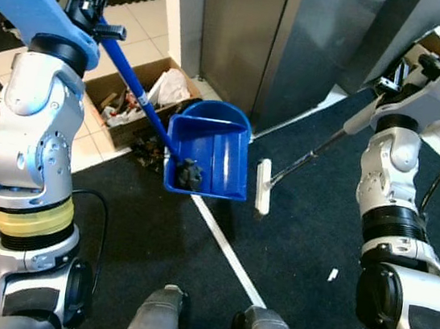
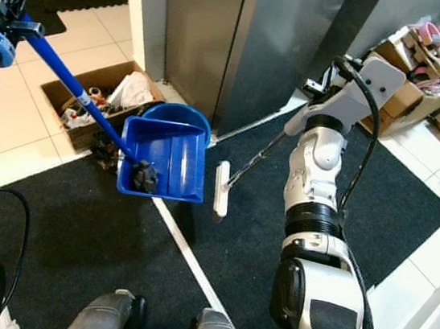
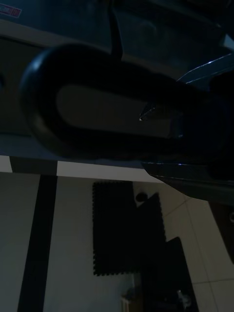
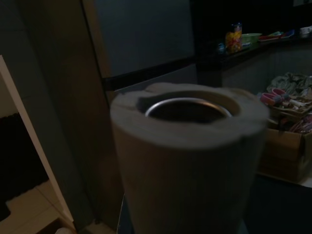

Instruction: Sweep floor

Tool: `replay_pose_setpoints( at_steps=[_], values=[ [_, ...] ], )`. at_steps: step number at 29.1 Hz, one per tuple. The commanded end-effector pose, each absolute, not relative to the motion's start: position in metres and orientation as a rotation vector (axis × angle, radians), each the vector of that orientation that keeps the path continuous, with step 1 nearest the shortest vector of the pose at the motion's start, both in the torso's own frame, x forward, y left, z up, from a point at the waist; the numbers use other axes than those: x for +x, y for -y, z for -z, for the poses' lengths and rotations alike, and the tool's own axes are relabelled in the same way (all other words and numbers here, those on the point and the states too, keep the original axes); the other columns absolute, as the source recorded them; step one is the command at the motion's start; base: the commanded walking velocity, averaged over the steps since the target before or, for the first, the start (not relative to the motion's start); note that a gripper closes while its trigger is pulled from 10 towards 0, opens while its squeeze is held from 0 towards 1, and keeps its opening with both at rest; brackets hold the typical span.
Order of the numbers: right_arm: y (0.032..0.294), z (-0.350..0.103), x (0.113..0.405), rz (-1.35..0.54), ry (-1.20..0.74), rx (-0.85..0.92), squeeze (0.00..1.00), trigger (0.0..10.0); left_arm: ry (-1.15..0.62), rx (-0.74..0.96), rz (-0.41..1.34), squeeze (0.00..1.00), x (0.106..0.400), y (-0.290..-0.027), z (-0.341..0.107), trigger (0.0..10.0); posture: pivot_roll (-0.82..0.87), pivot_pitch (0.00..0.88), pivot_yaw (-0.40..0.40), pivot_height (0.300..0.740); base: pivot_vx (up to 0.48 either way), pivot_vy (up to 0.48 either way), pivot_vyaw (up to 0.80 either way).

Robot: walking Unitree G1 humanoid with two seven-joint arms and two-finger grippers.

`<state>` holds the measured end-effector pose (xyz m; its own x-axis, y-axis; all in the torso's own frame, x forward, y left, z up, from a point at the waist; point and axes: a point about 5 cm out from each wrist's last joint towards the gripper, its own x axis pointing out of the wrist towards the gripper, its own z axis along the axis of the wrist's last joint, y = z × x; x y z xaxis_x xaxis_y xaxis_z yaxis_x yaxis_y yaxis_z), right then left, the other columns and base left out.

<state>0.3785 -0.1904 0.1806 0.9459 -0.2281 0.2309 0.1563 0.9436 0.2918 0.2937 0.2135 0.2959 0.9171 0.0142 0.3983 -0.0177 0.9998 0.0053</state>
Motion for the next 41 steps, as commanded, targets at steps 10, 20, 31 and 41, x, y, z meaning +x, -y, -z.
replay_pose_setpoints(
  at_steps=[10, 20, 31, 41],
  values=[
    [0.196, -0.189, 0.377, 0.207, 0.303, 0.271, 0.00, 10.0, 0.547, 0.060, 0.027, 0.00, 0.284, -0.205, -0.330, 10.0, 0.09, 0.000, -0.064, 0.740, 0.480, 0.000, 0.00],
    [0.196, -0.189, 0.375, 0.214, 0.302, 0.266, 0.00, 10.0, 0.567, 0.057, 0.049, 0.00, 0.285, -0.202, -0.338, 10.0, 0.09, 0.000, -0.060, 0.740, 0.480, 0.000, 0.00],
    [0.199, -0.185, 0.373, 0.227, 0.294, 0.258, 0.00, 10.0, 0.562, 0.050, 0.064, 0.00, 0.287, -0.200, -0.338, 10.0, 0.09, 0.000, -0.055, 0.740, 0.480, 0.000, 0.00],
    [0.200, -0.183, 0.372, 0.232, 0.285, 0.253, 0.00, 10.0, 0.557, 0.050, 0.067, 0.00, 0.288, -0.200, -0.337, 10.0, 0.09, 0.000, -0.054, 0.740, 0.480, 0.000, 0.00]
  ],
)
